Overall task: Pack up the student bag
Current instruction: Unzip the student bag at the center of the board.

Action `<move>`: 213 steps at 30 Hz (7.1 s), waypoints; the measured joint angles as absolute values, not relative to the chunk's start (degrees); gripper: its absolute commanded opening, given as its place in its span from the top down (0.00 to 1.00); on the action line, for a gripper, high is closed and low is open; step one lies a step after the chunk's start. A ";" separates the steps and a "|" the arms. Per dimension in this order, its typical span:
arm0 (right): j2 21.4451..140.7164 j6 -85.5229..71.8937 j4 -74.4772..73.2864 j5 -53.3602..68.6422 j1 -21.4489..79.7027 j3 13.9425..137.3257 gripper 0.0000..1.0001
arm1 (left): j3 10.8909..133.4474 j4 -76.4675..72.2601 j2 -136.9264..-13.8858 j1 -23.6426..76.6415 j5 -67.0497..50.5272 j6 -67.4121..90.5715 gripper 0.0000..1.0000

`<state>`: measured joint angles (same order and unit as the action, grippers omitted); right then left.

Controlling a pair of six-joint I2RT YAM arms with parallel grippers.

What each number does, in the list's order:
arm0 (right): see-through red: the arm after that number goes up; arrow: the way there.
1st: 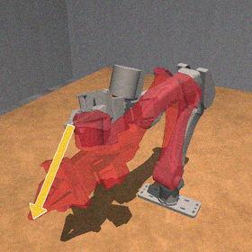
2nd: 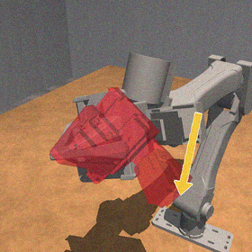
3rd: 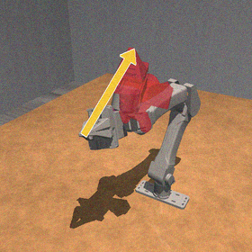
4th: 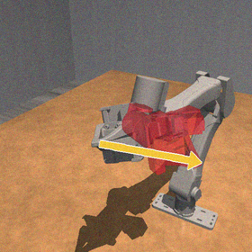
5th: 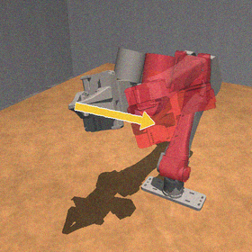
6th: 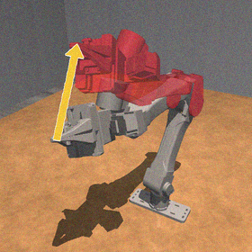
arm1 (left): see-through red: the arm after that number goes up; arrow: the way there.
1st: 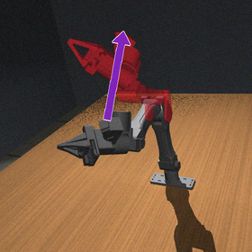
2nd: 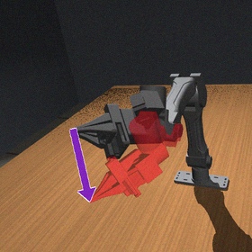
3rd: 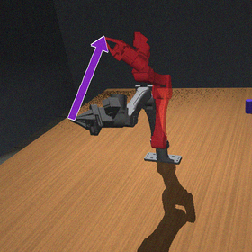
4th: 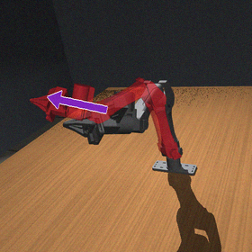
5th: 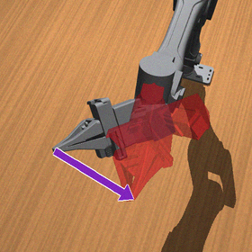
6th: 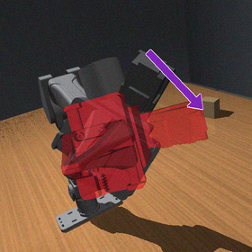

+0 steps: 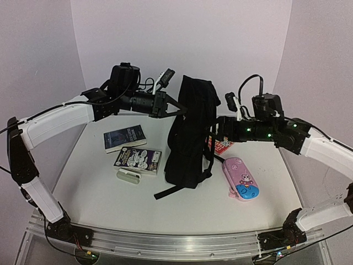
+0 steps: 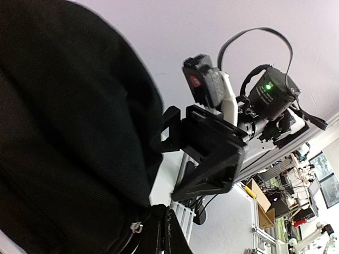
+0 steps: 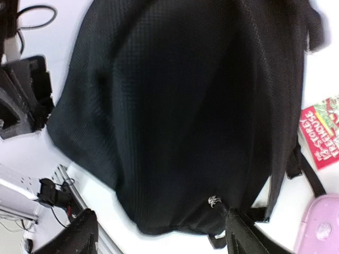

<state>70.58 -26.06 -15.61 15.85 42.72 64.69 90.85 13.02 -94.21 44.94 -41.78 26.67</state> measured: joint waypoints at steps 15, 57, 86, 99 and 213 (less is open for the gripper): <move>74.06 -34.07 -18.09 -16.64 65.35 73.10 0.44 | 91.18 9.92 -95.81 44.93 -45.60 27.55 1.00; 91.58 -32.35 -16.80 -39.18 67.58 79.12 1.00 | 97.36 15.31 -98.10 44.39 -41.06 30.00 1.00; 63.67 -31.10 -21.51 -15.11 67.33 63.16 0.29 | 92.43 2.95 -99.96 25.45 -49.89 35.11 1.00; 81.62 -25.73 -32.90 -23.64 67.33 98.05 0.02 | 91.40 3.12 -99.59 30.89 -54.23 29.09 1.00; 91.82 -28.32 -31.12 -33.20 49.80 93.66 1.00 | 93.41 22.86 -112.18 41.32 -20.59 40.49 0.97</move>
<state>91.82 -28.32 -31.12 -33.20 49.80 93.66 93.41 22.86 -112.18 41.32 -20.59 40.49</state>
